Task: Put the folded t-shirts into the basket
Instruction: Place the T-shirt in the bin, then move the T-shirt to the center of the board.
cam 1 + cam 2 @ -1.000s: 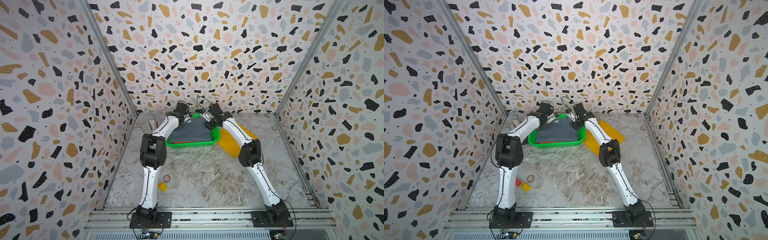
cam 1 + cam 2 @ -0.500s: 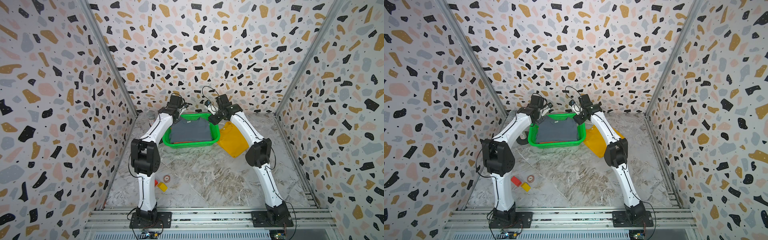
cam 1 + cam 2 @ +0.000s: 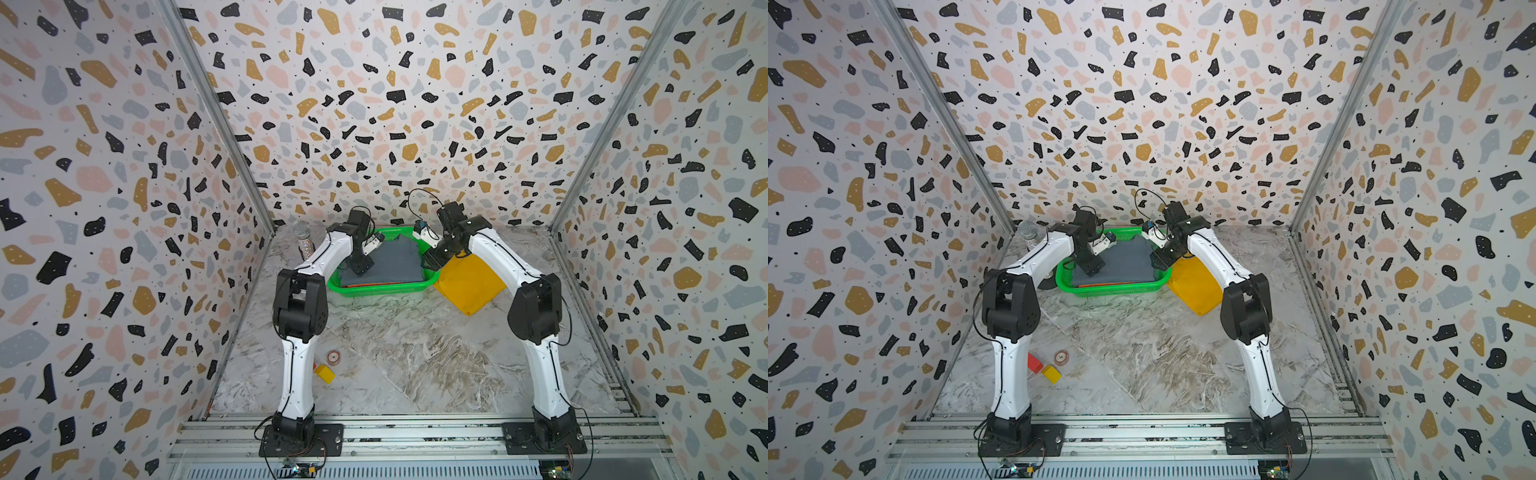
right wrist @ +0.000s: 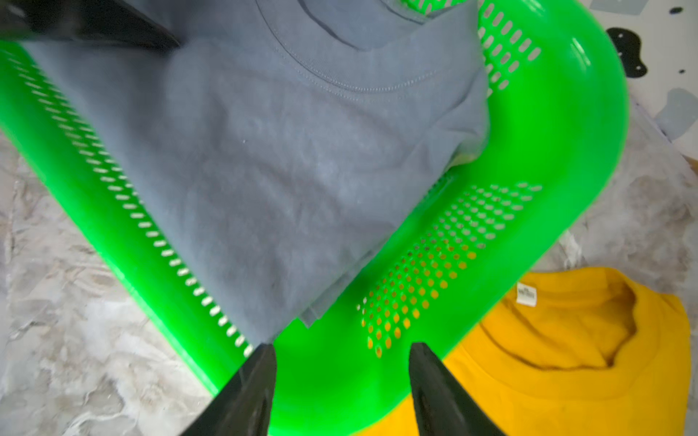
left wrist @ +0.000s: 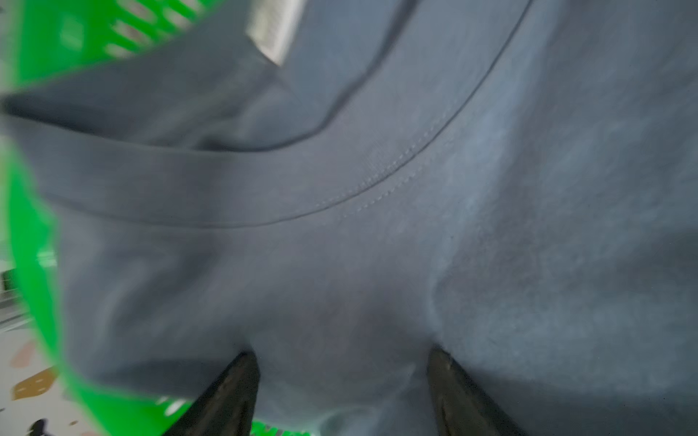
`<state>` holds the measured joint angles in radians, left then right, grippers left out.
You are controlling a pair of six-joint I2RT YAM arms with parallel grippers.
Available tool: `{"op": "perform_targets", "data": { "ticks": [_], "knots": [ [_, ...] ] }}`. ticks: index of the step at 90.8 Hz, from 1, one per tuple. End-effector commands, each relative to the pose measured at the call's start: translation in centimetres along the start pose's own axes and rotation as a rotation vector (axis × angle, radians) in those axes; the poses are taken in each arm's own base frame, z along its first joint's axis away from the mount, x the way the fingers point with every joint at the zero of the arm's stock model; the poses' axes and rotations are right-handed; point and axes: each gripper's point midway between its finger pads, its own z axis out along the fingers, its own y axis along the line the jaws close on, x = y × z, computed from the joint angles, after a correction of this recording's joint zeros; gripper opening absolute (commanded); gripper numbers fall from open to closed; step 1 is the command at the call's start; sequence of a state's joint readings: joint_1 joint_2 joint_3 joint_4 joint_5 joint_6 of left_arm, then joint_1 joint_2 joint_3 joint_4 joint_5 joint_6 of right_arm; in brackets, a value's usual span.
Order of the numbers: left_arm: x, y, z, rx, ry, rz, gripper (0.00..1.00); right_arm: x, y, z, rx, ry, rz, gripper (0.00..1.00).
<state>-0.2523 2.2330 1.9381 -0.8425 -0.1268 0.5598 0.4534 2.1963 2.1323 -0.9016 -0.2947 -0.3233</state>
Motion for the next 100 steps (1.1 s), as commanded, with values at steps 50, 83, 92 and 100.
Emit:
{"op": "perform_targets", "data": {
  "ticks": [50,83,92,100],
  "knots": [
    [-1.0,-0.1,-13.1,0.006,-0.267,-0.115,0.88,16.1,-2.8,-3.8,0.148,0.209,0.020,0.69],
    [3.3,-2.8,-15.4,-0.010,-0.298,-0.097,0.92,19.4,0.3,0.0,-0.061,0.296,0.067,0.60],
    [4.0,-3.0,-15.2,-0.019,-0.285,-0.089,0.93,19.5,0.4,0.9,-0.087,0.302,0.081,0.56],
    [4.5,-3.2,-14.9,-0.024,-0.274,-0.082,0.93,20.1,-0.1,1.5,-0.073,0.332,0.084,0.48]
  ]
}}
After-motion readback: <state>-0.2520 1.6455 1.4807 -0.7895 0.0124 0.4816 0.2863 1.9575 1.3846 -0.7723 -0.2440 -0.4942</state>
